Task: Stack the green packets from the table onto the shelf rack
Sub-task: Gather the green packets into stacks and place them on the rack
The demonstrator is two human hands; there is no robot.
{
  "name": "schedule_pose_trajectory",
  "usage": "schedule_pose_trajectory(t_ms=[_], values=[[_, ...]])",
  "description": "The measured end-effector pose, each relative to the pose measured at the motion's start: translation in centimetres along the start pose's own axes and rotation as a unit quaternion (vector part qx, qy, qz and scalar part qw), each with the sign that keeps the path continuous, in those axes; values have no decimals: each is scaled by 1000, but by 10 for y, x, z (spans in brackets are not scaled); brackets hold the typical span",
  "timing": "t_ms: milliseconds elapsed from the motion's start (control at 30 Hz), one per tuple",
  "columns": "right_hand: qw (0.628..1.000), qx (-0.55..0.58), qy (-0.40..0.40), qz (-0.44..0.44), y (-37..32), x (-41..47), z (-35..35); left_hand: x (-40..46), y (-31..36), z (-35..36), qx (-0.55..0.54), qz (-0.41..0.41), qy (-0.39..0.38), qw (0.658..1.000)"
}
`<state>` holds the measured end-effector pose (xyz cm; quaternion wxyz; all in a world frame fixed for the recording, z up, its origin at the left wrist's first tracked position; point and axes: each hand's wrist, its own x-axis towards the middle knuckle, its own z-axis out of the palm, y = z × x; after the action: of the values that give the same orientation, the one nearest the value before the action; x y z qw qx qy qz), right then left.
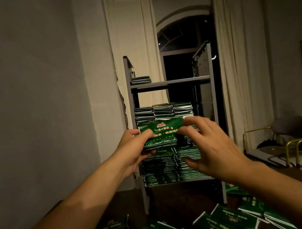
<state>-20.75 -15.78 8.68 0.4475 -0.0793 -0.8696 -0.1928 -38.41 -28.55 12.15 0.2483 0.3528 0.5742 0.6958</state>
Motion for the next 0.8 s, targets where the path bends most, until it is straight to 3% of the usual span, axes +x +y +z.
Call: schedule_pose_trajectory(t_ms=[233, 333, 400, 500, 667, 800], values=[[993, -26, 107, -46, 21, 31, 26, 28, 15, 1, -30, -30, -48, 998], [996, 1, 91, 2, 36, 50, 32, 50, 19, -10, 146, 105, 59, 982], [995, 17, 83, 43, 48, 64, 38, 66, 19, -23, 294, 263, 134, 909], [997, 7, 67, 45, 59, 82, 52, 87, 14, -38, 414, 421, 108, 800], [998, 7, 49, 29, 60, 103, 80, 118, -4, -41, 544, 517, 73, 656], [999, 9, 27, 32, 59, 112, 95, 139, -14, -42, 574, 543, 87, 607]])
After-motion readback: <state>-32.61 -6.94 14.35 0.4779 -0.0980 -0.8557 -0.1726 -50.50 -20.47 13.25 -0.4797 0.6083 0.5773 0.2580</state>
